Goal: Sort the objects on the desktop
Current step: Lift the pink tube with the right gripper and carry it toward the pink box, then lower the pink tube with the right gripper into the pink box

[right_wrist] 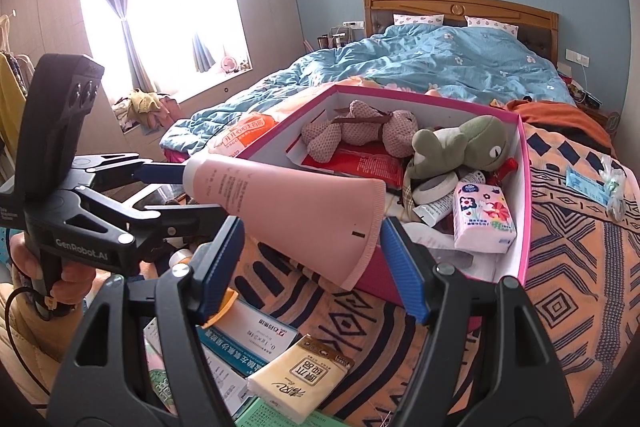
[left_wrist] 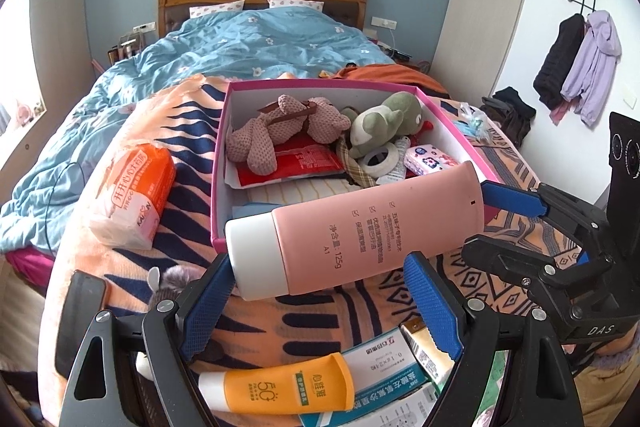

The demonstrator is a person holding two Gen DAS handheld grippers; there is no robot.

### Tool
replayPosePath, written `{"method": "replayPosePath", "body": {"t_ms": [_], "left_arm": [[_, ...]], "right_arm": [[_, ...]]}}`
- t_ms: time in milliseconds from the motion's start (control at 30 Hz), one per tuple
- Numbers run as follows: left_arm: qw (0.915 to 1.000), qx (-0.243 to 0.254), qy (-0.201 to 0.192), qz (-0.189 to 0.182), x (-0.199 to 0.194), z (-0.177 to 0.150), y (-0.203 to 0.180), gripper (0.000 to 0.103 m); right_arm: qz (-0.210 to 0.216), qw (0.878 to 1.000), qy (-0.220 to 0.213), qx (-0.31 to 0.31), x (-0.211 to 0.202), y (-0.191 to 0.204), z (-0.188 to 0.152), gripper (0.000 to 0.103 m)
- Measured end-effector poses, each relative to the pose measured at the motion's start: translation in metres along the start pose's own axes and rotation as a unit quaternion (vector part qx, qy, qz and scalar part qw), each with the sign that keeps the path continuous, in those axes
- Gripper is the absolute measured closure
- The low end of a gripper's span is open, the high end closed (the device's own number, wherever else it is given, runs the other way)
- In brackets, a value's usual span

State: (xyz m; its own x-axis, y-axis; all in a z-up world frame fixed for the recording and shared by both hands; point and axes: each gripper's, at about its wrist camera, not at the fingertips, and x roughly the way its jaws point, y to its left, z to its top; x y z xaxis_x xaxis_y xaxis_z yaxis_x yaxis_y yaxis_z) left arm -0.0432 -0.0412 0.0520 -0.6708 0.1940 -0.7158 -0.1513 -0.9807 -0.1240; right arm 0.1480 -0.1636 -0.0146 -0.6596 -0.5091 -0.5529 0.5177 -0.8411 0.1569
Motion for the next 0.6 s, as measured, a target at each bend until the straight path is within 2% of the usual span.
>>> {"method": "replayPosePath", "body": {"t_ms": [600], "left_arm": [[0.9999, -0.010, 0.001, 0.002, 0.010, 0.012, 0.004, 0.016]], "right_arm": [[-0.009, 1.000, -0.003, -0.004, 0.007, -0.003, 0.011, 0.031]]}}
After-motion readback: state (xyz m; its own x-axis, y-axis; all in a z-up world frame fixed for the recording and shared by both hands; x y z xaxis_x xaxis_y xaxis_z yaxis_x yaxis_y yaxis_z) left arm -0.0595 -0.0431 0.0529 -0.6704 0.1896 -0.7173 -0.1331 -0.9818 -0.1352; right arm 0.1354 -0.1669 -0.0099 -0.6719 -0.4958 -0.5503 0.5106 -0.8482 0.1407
